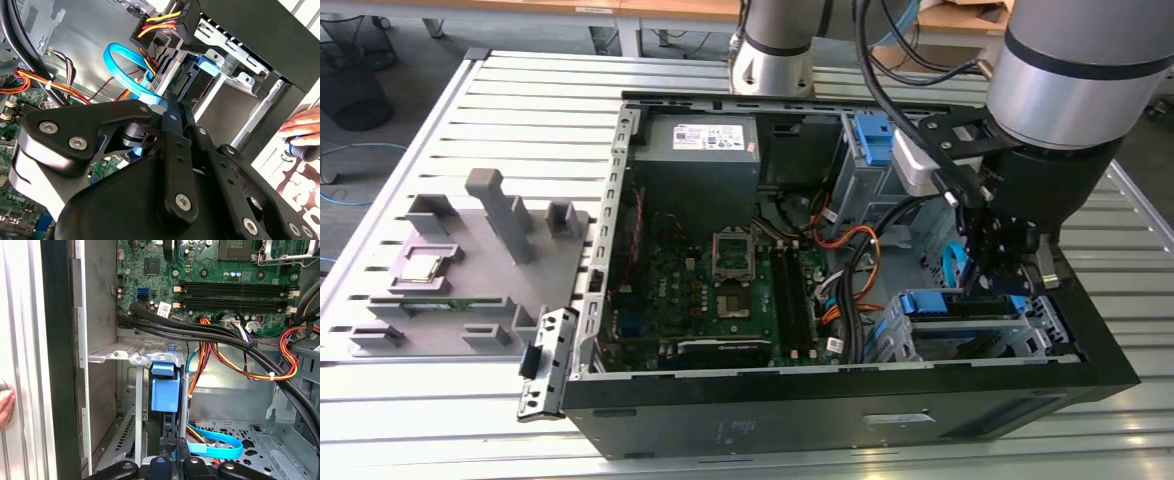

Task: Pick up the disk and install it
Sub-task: 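Insert the first disk wire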

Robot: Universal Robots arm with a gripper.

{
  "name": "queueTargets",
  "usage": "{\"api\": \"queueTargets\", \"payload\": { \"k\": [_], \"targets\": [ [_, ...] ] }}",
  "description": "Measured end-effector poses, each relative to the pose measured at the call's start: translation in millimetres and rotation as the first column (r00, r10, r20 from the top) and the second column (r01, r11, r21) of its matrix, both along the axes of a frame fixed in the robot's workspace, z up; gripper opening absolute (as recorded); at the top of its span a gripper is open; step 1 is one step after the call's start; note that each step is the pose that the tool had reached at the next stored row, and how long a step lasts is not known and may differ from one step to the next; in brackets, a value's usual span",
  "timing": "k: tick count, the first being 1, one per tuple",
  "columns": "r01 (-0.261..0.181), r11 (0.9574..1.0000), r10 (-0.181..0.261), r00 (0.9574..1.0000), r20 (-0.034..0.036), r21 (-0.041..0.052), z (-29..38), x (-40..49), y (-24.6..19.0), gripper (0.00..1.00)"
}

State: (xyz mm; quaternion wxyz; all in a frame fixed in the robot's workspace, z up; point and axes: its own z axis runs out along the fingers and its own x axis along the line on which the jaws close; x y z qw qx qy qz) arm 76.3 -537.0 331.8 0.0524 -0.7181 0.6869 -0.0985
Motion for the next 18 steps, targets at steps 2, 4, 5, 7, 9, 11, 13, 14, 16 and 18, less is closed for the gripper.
{"api": "queueTargets", "payload": {
  "k": [2,4,5,7,9,11,13,14,16,18],
  "targets": [
    [0.000,1.0000,0.000,1.0000,0.0051,0.0016,-0.4,-1.2,-0.5,0.16],
    [0.000,1.0000,0.000,0.9999,0.0148,0.0041,-1.2,-2.1,-1.0,0.16],
    [-0.001,1.0000,0.001,0.9998,0.0207,0.0071,-1.4,-2.6,-1.2,0.16],
    [-0.001,0.9999,0.001,0.9996,0.0288,0.0121,-1.6,-3.4,-1.4,0.16],
    [-0.001,0.9999,0.001,0.9994,0.0334,0.0133,-1.9,-4.4,-1.6,0.16],
    [-0.001,0.9999,0.001,0.9994,0.0351,0.0134,-2.0,-5.2,-1.8,0.16],
    [-0.001,0.9999,0.001,0.9994,0.0356,0.0135,-2.3,-6.0,-2.0,0.16],
    [-0.001,0.9999,0.001,0.9994,0.0356,0.0136,-2.4,-6.4,-2.2,0.16],
    [-0.001,0.9999,0.001,0.9994,0.0357,0.0134,-2.8,-6.9,-2.6,0.16],
    [-0.001,0.9999,0.001,0.9994,0.0356,0.0133,-3.3,-7.2,-2.9,0.16]
  ]
}}
